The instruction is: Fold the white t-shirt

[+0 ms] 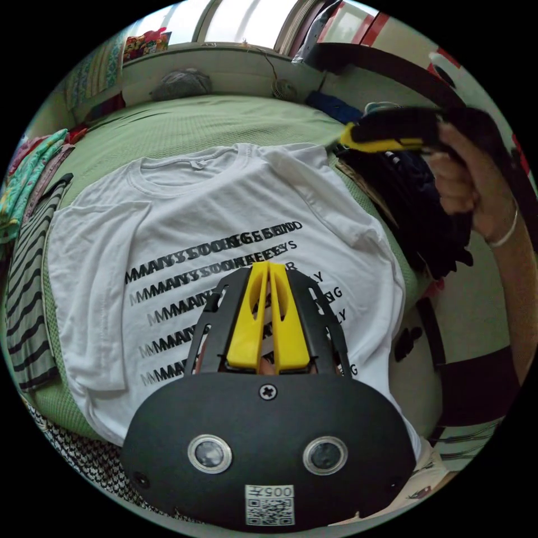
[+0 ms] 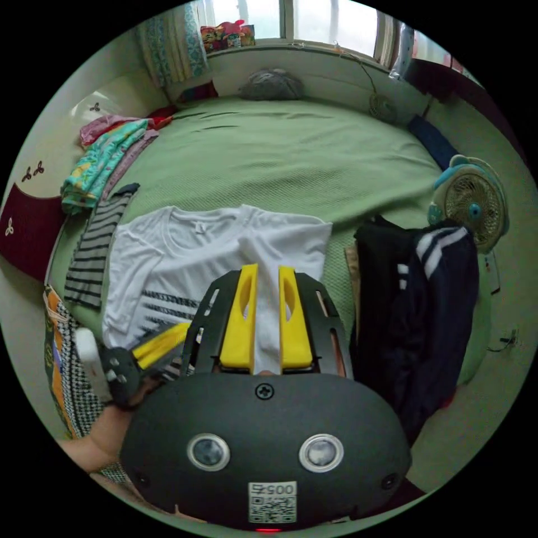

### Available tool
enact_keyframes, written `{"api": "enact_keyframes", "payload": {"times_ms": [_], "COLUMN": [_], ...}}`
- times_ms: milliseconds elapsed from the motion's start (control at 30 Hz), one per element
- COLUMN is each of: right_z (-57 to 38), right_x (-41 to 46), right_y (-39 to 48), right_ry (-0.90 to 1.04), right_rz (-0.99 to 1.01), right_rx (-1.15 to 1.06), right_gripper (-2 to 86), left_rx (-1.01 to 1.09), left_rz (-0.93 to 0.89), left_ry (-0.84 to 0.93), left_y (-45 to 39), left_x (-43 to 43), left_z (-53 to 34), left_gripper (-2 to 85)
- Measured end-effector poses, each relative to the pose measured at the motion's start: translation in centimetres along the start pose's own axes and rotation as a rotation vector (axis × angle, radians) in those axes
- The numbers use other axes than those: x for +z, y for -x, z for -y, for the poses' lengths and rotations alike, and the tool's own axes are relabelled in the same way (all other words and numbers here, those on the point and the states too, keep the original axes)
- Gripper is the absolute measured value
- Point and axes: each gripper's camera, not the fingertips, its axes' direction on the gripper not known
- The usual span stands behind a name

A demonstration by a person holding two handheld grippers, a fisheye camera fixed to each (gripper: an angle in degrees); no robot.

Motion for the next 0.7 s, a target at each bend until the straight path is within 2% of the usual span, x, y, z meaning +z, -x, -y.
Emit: {"api": "enact_keyframes", "payload": {"times_ms": [200,333,567,700], "right_z": [-7.0,-8.2,-9.0,-10.1], "right_x": [1.3,3.4,4.9,4.4], "right_y": [-0.4,-0.1,-2.4,-3.6], "right_ry": [-0.014,0.054,0.093,0.081], "right_rz": [-0.067,-0.078,-0.22,-0.157], "right_rx": [-0.054,-0.068,0.036,0.048], "right_gripper": [6.5,6.8,2.1,1.8], "left_rx": [-0.002,-0.003,0.003,0.006], "left_rz": [0.004,0.015,0.042,0.048], "left_ry": [0.0,-0.007,-0.013,-0.012], "left_y": [-0.1,-0.3,-0.7,-0.8], "left_x": [0.4,0.6,0.9,1.0], "left_z": [-0.1,-0.3,-0.6,-0.7], "left_gripper": [-0.7,-0.7,-0.6,-0.6]}}
